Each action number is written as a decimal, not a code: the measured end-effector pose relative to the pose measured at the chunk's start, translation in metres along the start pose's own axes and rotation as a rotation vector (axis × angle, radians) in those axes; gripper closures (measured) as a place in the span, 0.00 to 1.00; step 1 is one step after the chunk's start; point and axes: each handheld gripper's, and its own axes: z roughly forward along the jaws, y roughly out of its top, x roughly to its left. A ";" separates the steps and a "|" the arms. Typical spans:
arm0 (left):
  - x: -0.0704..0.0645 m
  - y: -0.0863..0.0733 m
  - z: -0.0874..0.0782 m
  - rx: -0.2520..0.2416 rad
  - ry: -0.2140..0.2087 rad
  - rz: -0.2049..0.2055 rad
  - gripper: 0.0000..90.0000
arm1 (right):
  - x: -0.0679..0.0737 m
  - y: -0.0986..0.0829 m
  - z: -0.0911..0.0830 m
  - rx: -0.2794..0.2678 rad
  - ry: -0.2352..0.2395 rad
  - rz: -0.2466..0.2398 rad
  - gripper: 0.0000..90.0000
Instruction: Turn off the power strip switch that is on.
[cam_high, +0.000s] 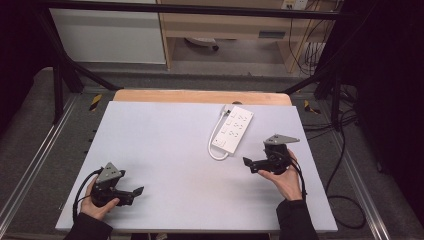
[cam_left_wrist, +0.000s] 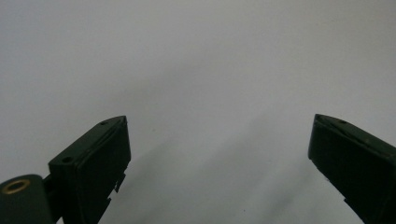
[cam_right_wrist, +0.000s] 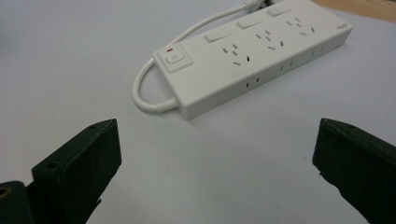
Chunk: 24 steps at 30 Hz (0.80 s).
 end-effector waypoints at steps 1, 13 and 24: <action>0.000 0.000 0.000 0.000 0.000 -0.001 0.06 | 0.000 -0.003 -0.001 0.003 0.003 -0.001 0.02; -0.001 0.000 0.001 0.002 -0.002 0.000 0.06 | -0.003 -0.039 -0.012 0.039 0.047 -0.008 0.01; -0.001 0.000 0.001 0.007 -0.004 0.006 0.06 | -0.011 -0.068 -0.019 0.073 0.055 -0.014 0.01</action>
